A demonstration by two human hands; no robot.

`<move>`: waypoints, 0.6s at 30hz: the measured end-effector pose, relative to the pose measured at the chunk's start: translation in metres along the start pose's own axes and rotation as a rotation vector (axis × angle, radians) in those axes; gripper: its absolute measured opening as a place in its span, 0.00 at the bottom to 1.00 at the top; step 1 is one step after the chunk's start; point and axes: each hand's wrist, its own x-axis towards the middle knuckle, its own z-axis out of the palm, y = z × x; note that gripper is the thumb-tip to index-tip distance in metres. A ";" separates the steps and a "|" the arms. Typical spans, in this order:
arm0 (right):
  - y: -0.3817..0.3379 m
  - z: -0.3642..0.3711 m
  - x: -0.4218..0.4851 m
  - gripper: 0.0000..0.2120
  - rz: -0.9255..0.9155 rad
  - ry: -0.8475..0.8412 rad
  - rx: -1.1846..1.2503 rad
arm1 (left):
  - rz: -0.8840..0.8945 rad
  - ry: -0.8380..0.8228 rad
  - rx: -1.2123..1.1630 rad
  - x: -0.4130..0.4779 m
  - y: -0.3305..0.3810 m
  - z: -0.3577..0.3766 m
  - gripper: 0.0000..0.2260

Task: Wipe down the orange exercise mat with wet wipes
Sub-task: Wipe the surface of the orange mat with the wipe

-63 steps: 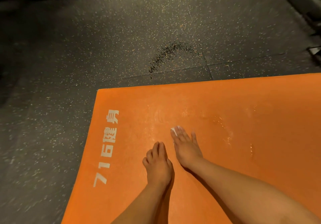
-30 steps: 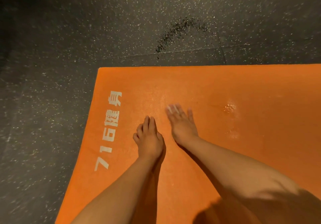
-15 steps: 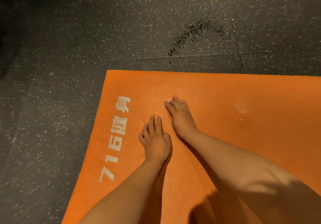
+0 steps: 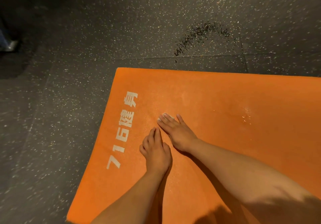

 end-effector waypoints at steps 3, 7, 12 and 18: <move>-0.014 0.012 -0.036 0.34 -0.030 -0.025 0.014 | 0.037 0.002 -0.004 -0.032 -0.007 -0.001 0.28; -0.038 0.022 -0.082 0.33 -0.014 -0.075 0.029 | 0.013 -0.037 -0.020 -0.070 -0.009 -0.012 0.29; -0.076 0.032 -0.145 0.34 0.038 -0.209 0.117 | 0.005 -0.207 0.123 -0.122 -0.011 -0.026 0.29; -0.103 0.035 -0.193 0.28 0.077 -0.198 0.247 | 0.026 -0.229 0.087 -0.170 -0.008 -0.029 0.27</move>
